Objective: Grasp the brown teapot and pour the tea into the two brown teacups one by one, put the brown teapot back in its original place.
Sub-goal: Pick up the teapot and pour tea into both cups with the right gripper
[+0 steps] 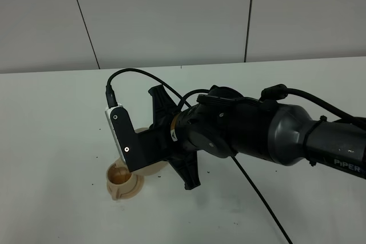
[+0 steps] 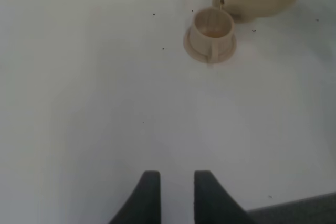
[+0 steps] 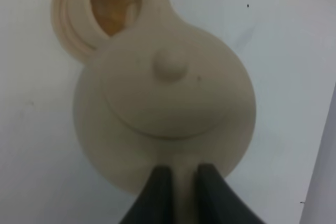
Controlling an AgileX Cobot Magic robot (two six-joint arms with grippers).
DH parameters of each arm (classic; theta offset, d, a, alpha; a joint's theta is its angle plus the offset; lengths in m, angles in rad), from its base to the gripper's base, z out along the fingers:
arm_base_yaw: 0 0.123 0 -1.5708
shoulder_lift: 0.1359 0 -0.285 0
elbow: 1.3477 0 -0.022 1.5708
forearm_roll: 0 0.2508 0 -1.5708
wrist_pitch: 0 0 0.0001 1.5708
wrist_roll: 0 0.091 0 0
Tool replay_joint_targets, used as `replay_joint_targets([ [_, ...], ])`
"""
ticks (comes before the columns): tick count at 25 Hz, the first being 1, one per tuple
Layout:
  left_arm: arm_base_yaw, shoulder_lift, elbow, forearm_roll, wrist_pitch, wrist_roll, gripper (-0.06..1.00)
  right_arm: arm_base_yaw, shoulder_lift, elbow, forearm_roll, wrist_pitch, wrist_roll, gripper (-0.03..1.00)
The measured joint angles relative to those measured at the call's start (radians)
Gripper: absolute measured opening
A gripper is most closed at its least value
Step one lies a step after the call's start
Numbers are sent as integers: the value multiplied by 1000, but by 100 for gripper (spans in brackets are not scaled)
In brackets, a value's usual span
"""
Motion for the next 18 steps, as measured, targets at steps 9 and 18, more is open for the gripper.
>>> replay_joint_targets([
  [9, 0, 0, 0, 0, 0, 0, 23, 6, 0, 0, -23, -7, 0, 10],
  [18, 0, 0, 0, 0, 0, 0, 23, 6, 25, 0, -39, -20, 0, 10],
])
